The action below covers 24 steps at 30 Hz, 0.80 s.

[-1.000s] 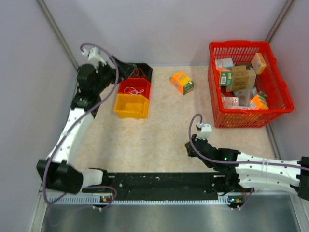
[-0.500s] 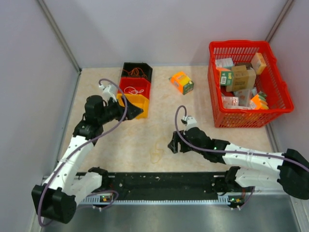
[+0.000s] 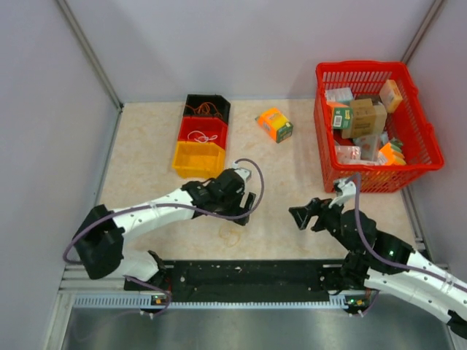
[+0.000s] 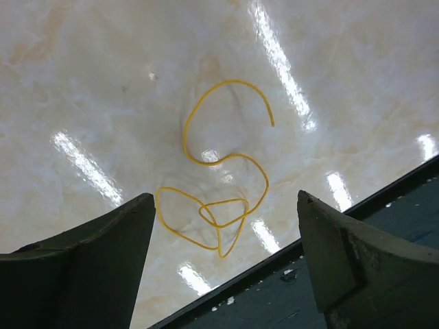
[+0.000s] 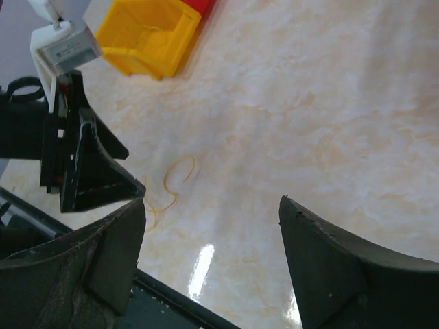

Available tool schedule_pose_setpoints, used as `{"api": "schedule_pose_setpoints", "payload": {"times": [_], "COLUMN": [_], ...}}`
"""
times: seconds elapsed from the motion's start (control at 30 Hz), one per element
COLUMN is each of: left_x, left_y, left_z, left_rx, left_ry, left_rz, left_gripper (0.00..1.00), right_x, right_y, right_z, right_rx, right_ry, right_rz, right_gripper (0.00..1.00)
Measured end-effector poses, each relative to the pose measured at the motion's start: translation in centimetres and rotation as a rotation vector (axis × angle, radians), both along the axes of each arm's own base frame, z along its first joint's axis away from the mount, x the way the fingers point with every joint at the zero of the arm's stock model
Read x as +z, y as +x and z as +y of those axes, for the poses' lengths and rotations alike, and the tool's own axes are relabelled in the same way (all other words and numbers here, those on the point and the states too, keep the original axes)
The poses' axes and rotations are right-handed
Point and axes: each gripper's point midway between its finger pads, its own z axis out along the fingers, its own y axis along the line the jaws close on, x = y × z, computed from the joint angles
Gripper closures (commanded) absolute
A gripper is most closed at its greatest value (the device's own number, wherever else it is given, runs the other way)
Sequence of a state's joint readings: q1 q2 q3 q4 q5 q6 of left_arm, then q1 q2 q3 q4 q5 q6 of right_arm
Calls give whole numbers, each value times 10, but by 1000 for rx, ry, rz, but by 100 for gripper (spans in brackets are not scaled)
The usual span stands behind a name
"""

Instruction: Untangle the cables

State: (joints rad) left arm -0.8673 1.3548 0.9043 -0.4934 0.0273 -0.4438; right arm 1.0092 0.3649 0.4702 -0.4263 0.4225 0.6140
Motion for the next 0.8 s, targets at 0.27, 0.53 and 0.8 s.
{"api": "schedule_pose_setpoints", "payload": {"times": [0.27,0.53,0.8], "left_x": [-38,-76,-73], "left_y": [-30,-44,-28], "left_z": [6,10,8], "left_rx": [-43,-45,-15], "left_ry": [203,301,347], "left_rz": [44,123,56], "left_gripper": [19,62,100], "right_x": [-24,-34,-41], "right_y": [-1,1,-1], "right_z": [-32,-35,-35], "right_rx": [-115,-136,-141], "right_ry": [-7,-45,-47], "right_rz": [7,30,54], "right_gripper": [23,23,23]}}
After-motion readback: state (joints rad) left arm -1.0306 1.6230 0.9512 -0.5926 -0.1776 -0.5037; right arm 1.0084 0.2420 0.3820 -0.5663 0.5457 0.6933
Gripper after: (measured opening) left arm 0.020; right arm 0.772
